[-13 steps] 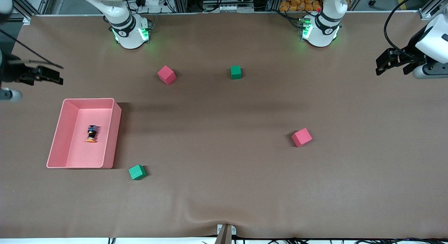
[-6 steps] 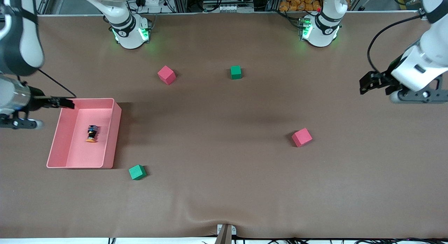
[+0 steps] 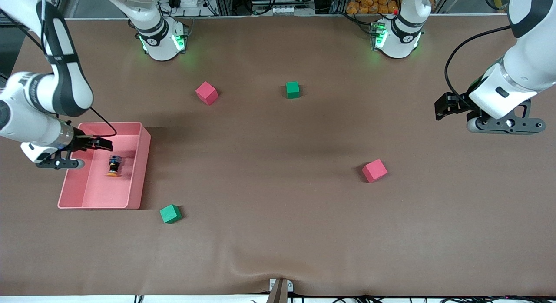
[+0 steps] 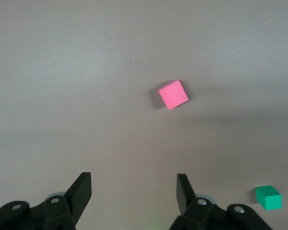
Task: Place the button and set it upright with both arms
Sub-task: 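Lower the right gripper into the tray and grasp the yellow button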
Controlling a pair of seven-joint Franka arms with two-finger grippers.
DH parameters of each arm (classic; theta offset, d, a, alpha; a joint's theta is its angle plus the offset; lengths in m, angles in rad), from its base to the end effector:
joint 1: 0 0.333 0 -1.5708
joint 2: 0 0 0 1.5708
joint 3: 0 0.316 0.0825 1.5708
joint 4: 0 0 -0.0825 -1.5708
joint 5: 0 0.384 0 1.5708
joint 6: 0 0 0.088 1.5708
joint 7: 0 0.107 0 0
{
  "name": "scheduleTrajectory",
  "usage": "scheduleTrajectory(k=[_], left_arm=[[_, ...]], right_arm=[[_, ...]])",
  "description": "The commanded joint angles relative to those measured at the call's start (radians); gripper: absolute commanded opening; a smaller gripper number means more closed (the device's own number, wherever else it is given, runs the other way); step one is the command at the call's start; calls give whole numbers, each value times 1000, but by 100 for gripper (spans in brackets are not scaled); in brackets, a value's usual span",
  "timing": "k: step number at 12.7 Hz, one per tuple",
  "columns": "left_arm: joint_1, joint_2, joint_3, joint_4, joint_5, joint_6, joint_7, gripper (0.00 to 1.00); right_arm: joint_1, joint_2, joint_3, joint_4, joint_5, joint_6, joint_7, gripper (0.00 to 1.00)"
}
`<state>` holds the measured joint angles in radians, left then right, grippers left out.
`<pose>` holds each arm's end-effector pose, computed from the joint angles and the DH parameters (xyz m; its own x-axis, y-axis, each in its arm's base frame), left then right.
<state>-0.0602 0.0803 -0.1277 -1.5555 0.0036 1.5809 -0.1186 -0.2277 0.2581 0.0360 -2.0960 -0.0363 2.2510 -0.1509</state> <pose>0.5684 -0.1048 0.5874 0.9961 -0.0692 -0.0546 -0.0692 -0.9976 0.0002 0.5566 -0.1093 0.2896 0.9944 -0.0172 -0.1042 -0.0172 -0.9999 0.0009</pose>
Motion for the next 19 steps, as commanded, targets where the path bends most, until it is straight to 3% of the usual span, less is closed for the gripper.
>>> scheduleTrajectory(k=[1, 12, 13, 17, 18, 19], left_arm=[[-4, -1, -1, 2, -13, 1, -6, 80], [-29, 21, -1, 2, -13, 19, -29, 80], [-29, 21, -1, 0, -13, 19, -33, 80], [-32, 19, -6, -9, -13, 19, -35, 80], [-30, 21, -9, -11, -13, 19, -35, 80], [-32, 21, -10, -12, -13, 19, -35, 80]], right_arm=[[-25, 61, 15, -18, -13, 103, -24, 100], [-21, 233, 18, 21, 7, 265, -21, 100], [-21, 240, 18, 21, 9, 265, -21, 93], [-18, 250, 22, 39, 9, 259, -12, 16], [-18, 250, 24, 45, 9, 253, -12, 1], [-18, 250, 24, 48, 9, 249, -12, 0]])
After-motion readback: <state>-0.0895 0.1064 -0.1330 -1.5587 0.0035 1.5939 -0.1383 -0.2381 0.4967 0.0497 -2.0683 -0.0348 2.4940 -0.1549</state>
